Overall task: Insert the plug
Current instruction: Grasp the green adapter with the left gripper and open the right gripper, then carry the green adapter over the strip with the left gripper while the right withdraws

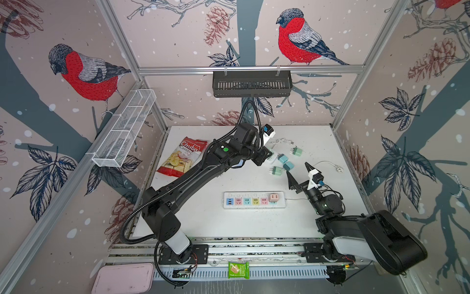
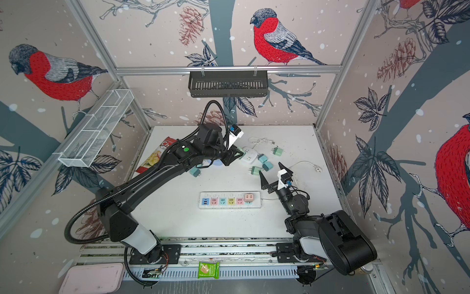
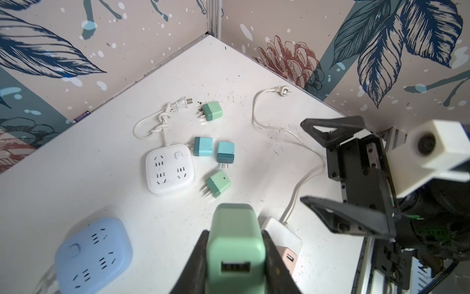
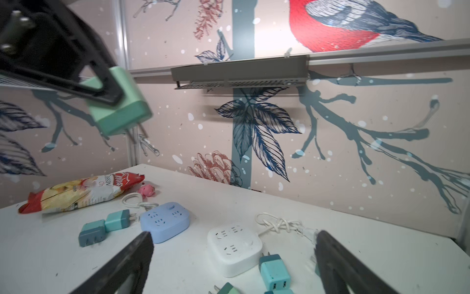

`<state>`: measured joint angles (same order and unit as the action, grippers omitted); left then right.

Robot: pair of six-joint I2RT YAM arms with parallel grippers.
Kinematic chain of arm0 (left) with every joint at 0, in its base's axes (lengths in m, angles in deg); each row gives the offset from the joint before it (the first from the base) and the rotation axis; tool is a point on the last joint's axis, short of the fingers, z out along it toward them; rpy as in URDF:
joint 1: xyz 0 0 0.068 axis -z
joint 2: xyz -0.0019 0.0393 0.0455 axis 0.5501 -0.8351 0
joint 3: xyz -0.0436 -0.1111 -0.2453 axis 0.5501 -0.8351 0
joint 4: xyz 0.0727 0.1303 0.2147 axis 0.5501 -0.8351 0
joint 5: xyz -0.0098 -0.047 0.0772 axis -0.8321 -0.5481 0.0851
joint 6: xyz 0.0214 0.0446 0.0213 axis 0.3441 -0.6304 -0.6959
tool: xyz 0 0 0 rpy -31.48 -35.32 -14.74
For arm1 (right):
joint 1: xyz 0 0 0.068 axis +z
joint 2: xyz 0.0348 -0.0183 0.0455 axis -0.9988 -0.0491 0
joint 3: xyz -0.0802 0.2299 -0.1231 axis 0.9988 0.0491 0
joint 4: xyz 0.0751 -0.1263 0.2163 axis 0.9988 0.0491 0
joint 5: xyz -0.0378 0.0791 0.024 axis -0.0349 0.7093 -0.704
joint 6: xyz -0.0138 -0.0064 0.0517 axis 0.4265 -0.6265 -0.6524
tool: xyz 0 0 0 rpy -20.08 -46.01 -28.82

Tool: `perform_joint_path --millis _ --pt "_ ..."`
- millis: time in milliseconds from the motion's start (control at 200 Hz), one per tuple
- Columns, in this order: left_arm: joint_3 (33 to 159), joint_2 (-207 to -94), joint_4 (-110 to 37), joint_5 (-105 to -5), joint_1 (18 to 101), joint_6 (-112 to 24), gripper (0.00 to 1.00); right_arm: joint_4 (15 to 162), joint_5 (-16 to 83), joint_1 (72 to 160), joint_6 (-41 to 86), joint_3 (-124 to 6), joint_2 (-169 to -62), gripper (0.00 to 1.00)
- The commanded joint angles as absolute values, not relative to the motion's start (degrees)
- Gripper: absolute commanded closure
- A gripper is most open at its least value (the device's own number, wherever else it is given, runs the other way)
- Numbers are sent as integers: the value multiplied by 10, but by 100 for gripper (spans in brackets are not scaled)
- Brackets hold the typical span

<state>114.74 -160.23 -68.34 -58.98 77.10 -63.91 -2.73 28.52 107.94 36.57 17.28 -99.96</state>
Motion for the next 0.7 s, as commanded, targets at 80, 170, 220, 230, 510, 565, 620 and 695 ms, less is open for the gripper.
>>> perform_joint_path --millis 80,170,220,230,510,565,620,695 --pt "1108 -1566 -652 -481 769 -739 100 -149 212 1031 244 281 -969 0" --pt "1074 -1539 -673 -522 769 -804 100 -131 203 1020 228 283 -952 0" --pt "1055 -1520 -710 -566 775 -887 100 -127 200 1020 229 287 -943 0" --pt "1050 -1516 -713 -565 777 -898 100 -127 200 1020 229 287 -941 0" --pt "910 -1420 -688 -617 771 -1008 100 -135 208 1020 232 308 -913 0" --pt "913 -1434 -703 -601 771 -1014 100 -122 210 1020 233 307 -900 0" --pt "922 -1448 -717 -598 772 -1013 100 -105 210 1020 235 308 -886 0" --pt "928 -1456 -728 -597 772 -1013 100 -83 209 1021 237 308 -865 0"
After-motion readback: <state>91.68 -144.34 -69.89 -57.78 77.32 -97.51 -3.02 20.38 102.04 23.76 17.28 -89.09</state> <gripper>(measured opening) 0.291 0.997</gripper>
